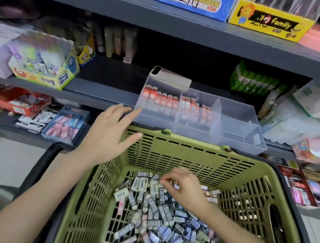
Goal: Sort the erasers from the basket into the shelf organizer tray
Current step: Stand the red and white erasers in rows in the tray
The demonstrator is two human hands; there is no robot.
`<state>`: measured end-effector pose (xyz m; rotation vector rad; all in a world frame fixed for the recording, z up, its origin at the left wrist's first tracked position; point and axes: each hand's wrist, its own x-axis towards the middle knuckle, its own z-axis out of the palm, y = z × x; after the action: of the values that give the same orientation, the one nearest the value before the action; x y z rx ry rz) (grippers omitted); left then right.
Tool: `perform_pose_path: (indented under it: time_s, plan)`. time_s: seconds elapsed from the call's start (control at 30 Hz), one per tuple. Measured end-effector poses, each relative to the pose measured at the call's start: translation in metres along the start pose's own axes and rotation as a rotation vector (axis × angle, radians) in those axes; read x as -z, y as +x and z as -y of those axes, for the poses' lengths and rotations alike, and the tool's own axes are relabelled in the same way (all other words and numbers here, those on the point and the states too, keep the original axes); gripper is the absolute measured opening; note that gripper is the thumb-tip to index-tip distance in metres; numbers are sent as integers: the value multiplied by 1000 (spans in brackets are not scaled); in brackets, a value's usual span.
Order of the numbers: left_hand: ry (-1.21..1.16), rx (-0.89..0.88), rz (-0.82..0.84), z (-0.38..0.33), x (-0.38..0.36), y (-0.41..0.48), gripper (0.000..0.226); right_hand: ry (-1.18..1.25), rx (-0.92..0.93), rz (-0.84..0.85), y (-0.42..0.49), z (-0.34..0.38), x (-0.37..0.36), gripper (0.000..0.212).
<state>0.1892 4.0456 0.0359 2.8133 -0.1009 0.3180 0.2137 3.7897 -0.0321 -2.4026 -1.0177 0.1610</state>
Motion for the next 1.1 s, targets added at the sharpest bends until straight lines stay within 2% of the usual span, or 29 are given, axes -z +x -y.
perform_pose_path:
  time_s: [0.07,0.23,0.33,0.53,0.67,0.73,0.83,0.93,1.03,1.1]
  plan:
    - [14,19,36,-8,-2,-12,72,13,-34,144,-19,-8,-22,29]
    - [45,-11,65,-24,-12,-41,65,44,101,363,-23,7,-77,35]
    - [-24,14,62,-26,-12,-51,65,-3,110,381,-9,20,-103,38]
    - [-131,60,8,-28,-11,-53,57,-235,-60,351,9,31,-138,52]
    - [-92,41,0,-26,-13,-52,52,-258,-22,310,10,32,-147,56]
    - [-92,42,-2,-27,-13,-51,52,-260,15,298,8,38,-153,51]
    - [-93,38,-1,-28,-13,-51,54,-241,-5,304,5,53,-163,32]
    - [-77,17,-3,-25,-16,-53,48,-36,-164,307,7,55,-148,26]
    - [-105,47,12,-32,-21,-52,46,567,-439,248,6,49,-97,32]
    - [-83,149,57,-48,-29,-52,54,974,-555,138,0,42,-61,40]
